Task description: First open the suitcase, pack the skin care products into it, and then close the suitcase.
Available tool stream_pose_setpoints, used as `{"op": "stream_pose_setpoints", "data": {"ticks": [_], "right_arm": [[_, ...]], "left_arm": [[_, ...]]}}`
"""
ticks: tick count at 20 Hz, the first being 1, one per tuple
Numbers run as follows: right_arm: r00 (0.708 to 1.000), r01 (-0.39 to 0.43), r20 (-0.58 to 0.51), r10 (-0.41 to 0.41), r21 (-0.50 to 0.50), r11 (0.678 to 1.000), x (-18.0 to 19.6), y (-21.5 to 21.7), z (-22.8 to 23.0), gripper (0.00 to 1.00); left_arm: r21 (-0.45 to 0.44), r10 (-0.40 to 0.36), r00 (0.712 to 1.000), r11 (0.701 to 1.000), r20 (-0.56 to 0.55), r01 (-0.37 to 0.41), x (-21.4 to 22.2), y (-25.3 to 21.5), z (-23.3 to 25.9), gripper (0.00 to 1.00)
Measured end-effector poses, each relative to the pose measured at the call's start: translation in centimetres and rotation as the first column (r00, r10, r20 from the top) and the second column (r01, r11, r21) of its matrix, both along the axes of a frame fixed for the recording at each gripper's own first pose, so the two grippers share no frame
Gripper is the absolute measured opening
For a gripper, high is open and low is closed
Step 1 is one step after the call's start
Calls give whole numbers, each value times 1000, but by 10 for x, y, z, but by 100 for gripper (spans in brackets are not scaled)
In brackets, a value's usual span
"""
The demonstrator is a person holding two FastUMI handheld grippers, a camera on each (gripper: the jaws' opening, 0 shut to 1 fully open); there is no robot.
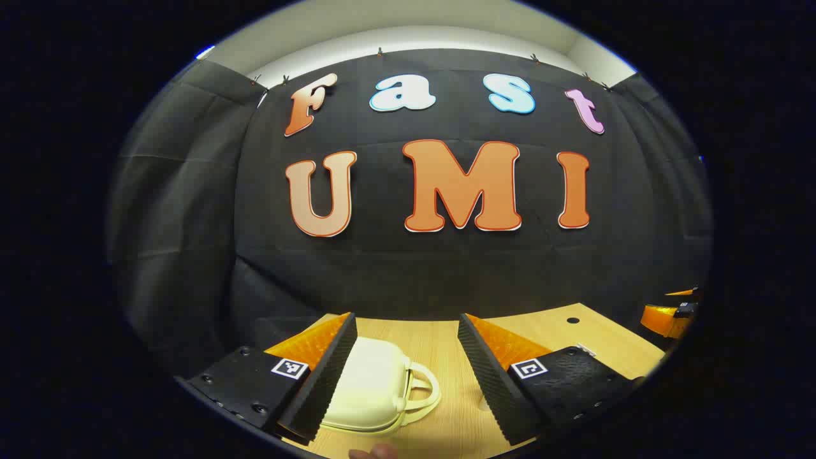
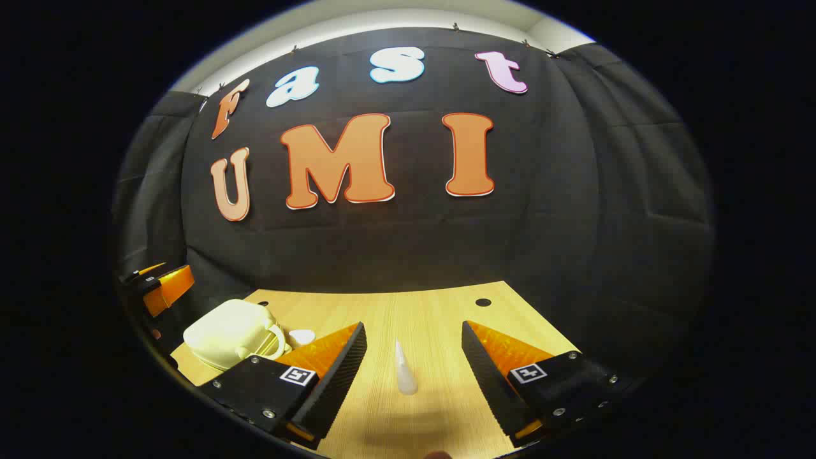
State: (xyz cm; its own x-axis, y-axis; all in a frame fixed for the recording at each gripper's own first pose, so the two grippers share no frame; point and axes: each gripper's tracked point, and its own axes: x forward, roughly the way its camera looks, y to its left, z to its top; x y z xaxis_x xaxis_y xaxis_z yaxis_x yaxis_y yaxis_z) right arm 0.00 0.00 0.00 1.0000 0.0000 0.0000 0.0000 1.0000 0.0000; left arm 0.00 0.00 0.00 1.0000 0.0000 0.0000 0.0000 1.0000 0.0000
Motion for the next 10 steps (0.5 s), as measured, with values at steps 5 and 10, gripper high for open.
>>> {"op": "stream_pose_setpoints", "data": {"ticks": [5,10], "right_arm": [[1000,-30,3,31,-48,998,2,18,-1,95],[999,-45,8,46,-66,997,3,29,2,95]], "left_arm": [[8,-7,1000,1000,-19,7,-6,7,-9,99],[45,-3,1000,999,-17,3,-8,18,-7,100]]}}
